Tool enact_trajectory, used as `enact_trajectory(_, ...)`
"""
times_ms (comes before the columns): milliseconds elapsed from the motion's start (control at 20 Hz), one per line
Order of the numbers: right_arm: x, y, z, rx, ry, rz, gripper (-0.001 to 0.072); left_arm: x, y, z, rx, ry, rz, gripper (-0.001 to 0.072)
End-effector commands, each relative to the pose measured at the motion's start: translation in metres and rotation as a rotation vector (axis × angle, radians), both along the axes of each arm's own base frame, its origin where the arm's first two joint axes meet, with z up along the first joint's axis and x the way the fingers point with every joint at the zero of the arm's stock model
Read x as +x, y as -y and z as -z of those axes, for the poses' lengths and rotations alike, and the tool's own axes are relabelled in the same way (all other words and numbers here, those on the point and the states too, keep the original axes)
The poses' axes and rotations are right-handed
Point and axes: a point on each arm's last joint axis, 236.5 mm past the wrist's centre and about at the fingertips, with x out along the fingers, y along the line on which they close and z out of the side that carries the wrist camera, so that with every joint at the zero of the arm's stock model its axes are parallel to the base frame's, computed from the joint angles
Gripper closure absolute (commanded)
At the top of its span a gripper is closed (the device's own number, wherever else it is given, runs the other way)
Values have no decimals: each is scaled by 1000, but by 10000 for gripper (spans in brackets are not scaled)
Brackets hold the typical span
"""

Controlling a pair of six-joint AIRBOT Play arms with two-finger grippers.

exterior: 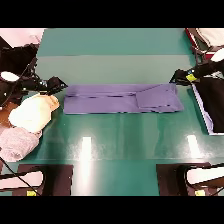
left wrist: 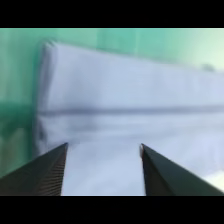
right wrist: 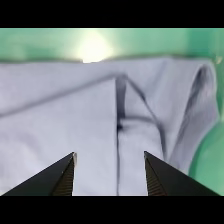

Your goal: Fold the shirts.

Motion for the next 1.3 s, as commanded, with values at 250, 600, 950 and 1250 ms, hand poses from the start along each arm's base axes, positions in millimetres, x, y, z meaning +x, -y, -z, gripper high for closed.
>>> enact_trajectory(250, -51, 57, 31, 237, -108, 138, 54, -37, 32, -8, -59, -102, 179, 683)
enact_trajectory(600, -52, 40, 69, 399, -163, 111, 55, -58, 107, -8, -47, -99, 347, 683)
enact_trajectory(950, -36, -6, 82, 478, -203, 3, 66, -79, 150, -9, -48, -106, 451, 683)
enact_trajectory(1250, -31, -15, 79, 465, -146, -62, 644, -76, 155, -8, -49, -115, 411, 684)
